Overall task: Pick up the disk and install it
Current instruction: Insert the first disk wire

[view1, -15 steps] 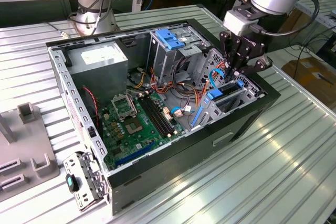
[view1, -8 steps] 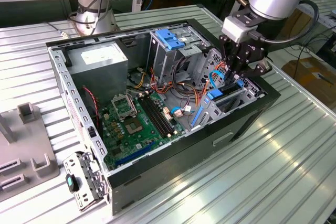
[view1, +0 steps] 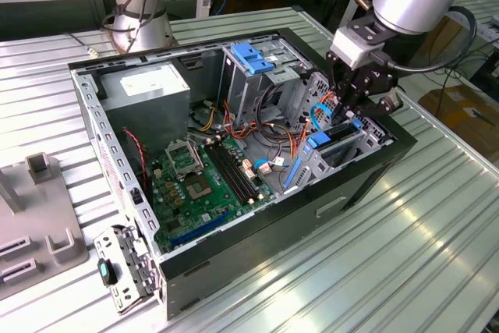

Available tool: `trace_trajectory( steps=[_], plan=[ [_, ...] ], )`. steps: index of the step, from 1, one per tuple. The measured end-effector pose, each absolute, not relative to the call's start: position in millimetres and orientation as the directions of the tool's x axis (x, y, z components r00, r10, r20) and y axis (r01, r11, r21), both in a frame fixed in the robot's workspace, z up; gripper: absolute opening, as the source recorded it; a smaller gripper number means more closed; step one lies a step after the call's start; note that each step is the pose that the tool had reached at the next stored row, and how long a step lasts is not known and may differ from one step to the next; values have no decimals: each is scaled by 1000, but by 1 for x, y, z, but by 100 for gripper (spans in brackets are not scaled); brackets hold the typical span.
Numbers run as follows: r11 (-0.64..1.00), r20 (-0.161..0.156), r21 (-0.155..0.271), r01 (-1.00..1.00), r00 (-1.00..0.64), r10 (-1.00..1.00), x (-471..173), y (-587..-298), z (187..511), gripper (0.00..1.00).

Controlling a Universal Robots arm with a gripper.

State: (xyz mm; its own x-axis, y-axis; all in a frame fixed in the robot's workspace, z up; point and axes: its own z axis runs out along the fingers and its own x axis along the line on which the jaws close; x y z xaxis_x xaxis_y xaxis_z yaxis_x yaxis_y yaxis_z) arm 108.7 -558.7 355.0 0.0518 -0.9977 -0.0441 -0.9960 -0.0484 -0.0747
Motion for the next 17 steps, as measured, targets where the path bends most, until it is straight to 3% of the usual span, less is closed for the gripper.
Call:
trace_trajectory(
  steps=[17],
  plan=[
    [-49, -44, -75, -996, 52, -998, 111, -561, 351, 16]
  ],
)
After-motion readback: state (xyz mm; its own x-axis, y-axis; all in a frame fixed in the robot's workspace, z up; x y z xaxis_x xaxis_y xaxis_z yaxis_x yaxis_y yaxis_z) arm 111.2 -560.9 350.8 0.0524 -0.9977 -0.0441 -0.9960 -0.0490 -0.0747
